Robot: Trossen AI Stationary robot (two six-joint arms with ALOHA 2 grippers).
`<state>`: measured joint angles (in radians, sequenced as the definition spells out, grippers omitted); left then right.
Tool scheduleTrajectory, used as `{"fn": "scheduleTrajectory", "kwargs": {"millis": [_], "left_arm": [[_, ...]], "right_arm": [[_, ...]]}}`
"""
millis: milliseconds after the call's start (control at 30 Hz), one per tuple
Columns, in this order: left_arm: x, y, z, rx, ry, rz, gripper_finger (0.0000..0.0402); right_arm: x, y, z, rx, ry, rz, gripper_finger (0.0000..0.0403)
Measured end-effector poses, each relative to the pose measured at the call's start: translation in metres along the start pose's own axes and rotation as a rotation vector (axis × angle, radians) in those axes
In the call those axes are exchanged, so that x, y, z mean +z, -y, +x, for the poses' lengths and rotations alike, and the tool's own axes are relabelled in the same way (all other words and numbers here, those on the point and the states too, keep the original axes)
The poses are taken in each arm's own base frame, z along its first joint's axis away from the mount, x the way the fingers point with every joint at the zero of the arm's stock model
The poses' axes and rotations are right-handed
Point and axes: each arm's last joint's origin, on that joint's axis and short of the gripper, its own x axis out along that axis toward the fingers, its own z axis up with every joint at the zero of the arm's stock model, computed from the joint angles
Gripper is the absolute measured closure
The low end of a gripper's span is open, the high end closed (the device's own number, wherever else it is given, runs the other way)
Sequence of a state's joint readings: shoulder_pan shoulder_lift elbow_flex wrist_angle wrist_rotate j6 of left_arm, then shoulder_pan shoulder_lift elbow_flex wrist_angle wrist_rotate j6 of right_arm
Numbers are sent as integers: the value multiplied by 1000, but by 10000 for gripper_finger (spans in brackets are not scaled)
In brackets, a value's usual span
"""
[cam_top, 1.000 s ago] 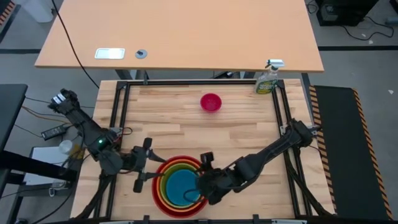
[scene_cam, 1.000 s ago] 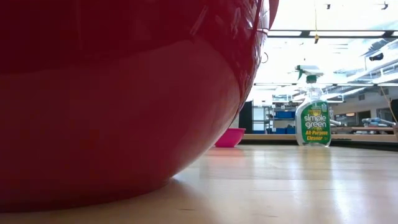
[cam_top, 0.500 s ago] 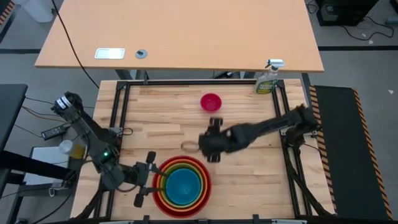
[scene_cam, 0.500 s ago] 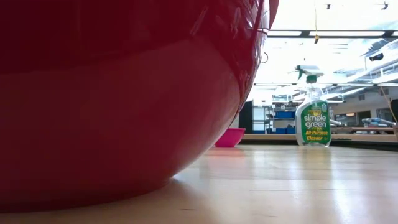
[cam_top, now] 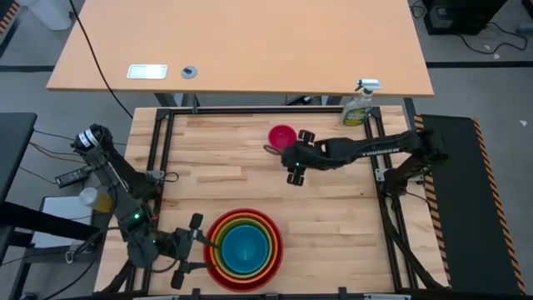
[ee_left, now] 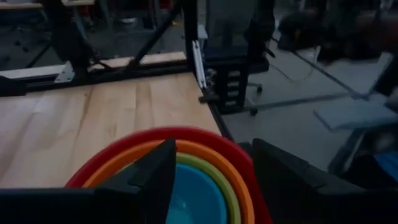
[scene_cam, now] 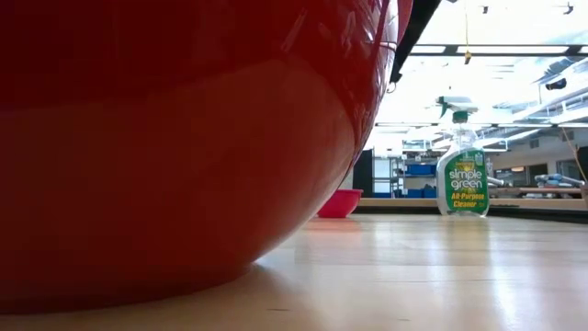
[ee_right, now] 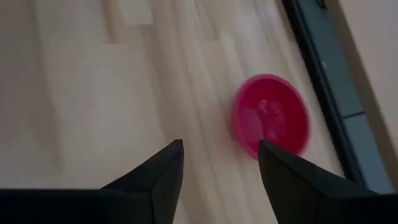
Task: Nest bowls inside each other
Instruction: Stack the pink bowl on top of the blue bowl
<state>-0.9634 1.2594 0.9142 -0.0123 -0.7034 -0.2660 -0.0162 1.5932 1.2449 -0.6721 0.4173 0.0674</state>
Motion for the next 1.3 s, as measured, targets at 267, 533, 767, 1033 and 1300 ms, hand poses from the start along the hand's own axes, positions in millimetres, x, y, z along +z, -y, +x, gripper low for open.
{"fn": "scheduleTrajectory", "kwargs": {"millis": [267,533,767,1033,1300], "left_arm": [[1,-2,0,61,19,3,189],[2,-3,1,69,22,8,189],[2,-5,2,74,23,7,189],[2,-5,2,75,17,12,189],[2,-5,2,75,18,11,189]], "right_arm": [[0,29,20,-15,-44,-108,190],[-5,60,67,28,-60,-139,190],[-19,59,125,90,-140,-159,190],[-32,59,152,35,-228,-177,219],[-28,57,149,28,-206,-202,344]]}}
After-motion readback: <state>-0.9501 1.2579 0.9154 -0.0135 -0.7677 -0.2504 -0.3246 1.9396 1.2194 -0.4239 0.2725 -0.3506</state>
